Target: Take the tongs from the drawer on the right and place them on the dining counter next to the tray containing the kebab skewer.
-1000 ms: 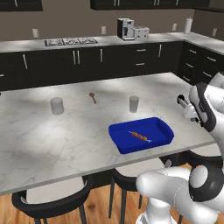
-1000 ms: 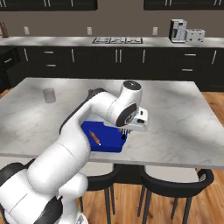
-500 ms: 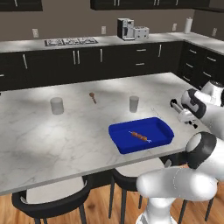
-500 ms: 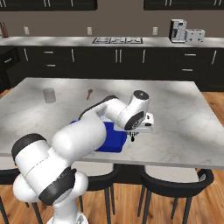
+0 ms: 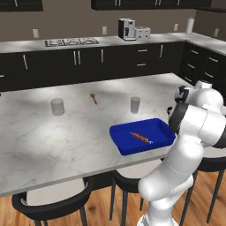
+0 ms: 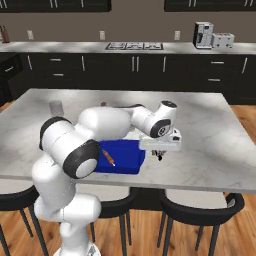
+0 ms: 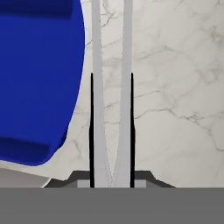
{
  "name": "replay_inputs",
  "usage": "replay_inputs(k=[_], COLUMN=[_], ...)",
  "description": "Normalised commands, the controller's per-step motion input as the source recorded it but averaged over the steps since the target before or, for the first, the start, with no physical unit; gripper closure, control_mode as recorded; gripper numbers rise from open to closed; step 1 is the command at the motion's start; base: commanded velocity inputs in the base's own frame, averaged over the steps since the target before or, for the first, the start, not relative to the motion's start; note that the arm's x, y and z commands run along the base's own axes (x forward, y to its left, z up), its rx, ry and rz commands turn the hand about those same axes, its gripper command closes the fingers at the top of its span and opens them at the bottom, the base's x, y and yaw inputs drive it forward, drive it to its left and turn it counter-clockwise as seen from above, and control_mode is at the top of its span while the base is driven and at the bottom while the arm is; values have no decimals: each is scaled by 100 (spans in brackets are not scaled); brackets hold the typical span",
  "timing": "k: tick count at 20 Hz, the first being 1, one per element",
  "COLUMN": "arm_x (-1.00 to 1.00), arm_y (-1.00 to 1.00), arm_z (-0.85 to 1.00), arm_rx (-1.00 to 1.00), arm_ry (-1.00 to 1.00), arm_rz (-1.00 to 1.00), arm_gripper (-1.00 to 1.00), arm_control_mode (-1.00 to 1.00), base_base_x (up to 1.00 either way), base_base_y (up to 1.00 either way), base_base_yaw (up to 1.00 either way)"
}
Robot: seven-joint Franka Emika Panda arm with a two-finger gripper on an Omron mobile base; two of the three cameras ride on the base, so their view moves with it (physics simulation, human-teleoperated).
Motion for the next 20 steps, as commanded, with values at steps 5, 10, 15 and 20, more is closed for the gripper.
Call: replay_inputs(k=[5, 10, 15, 20], arm_x=[28, 17, 19, 2], arm_y=[-41, -8, 0, 0], arm_z=[-22, -27, -44, -49], arm_rx=[1, 0, 0, -2], arm_ry=[4, 0, -4, -14], arm_rz=[13, 5, 0, 0], arm_gripper=[100, 100, 100, 100], arm_control_mode=[-100, -100, -100, -100], base_base_x=[0, 0, 0, 0], base_base_y=[0, 0, 0, 0], base_base_yaw=[0, 0, 0, 0])
